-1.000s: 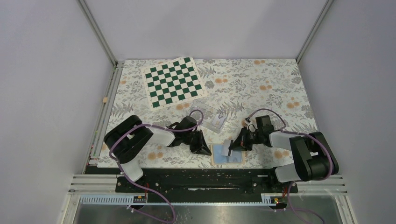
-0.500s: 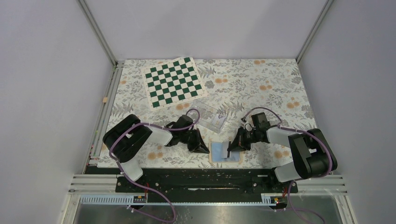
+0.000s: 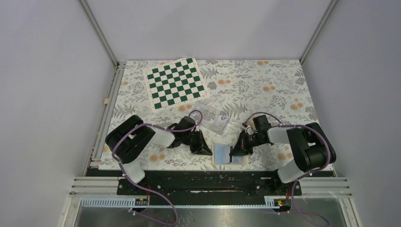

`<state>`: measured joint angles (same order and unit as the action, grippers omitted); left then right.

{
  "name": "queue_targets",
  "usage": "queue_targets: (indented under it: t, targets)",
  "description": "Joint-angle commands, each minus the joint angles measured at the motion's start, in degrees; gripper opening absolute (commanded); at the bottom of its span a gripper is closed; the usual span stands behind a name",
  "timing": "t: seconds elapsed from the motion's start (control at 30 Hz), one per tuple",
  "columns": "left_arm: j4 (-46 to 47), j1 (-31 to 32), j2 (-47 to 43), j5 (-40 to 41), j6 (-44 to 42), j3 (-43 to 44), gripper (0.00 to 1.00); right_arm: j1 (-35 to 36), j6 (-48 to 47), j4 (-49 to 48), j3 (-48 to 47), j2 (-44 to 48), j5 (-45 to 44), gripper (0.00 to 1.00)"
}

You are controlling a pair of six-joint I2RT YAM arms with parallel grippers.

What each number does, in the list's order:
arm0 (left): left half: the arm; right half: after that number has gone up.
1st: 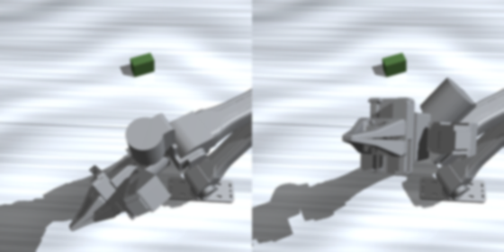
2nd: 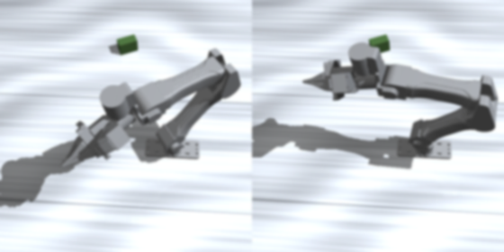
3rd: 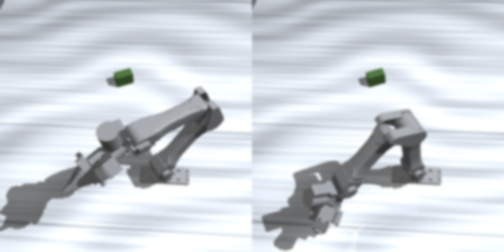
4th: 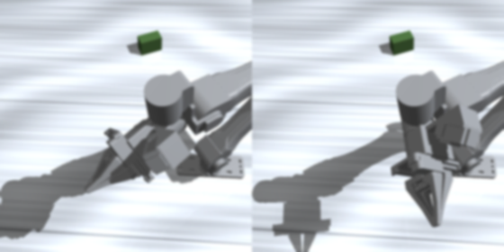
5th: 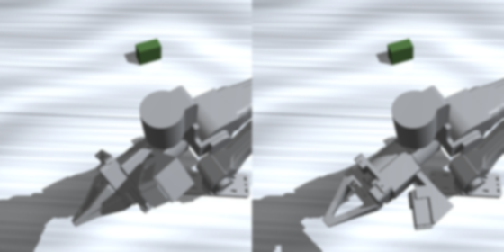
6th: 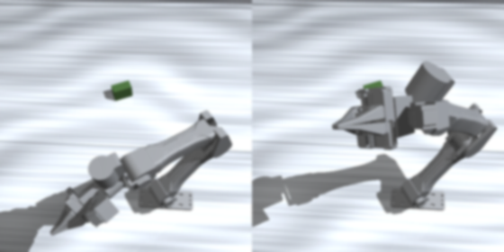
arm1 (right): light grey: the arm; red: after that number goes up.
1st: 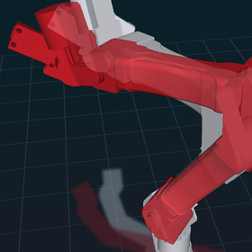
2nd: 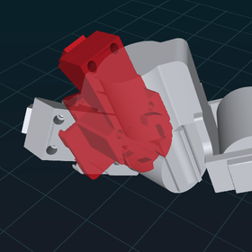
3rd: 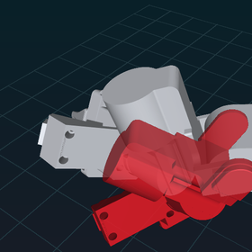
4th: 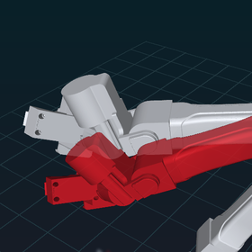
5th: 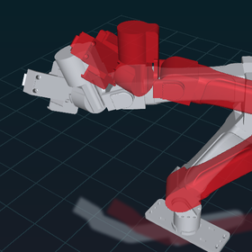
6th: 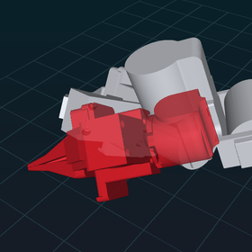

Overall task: Put the credit cards into the card holder
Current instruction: Insert the credit card into the card holder.

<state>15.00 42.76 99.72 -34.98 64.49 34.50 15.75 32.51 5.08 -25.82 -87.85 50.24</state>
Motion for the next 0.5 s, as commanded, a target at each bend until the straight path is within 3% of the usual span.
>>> queue_targets:
  t: [0.0, 0.4, 0.43, 0.47]
  targets:
    - [-2.85, 0.19, 3.78, 6.55, -2.29, -0.38, 0.00, 1.00, -3.35, 4.26, -1.69, -4.32, -1.56, 0.00]
    - [-3.07, 0.56, 4.73, 5.97, -2.44, 0.43, 0.00, 6.17, -6.20, 9.99, -7.22, -3.61, -7.09, 0.00]
    - [-3.08, 0.51, 4.89, 5.87, -2.44, 0.54, 0.00, 6.41, -5.92, 9.36, -7.20, -3.59, -7.12, 0.02]
    - [-3.11, 0.64, 4.95, 5.87, -2.44, 0.63, 0.00, 6.52, -5.57, 8.36, -7.15, -3.58, -7.09, 0.12]
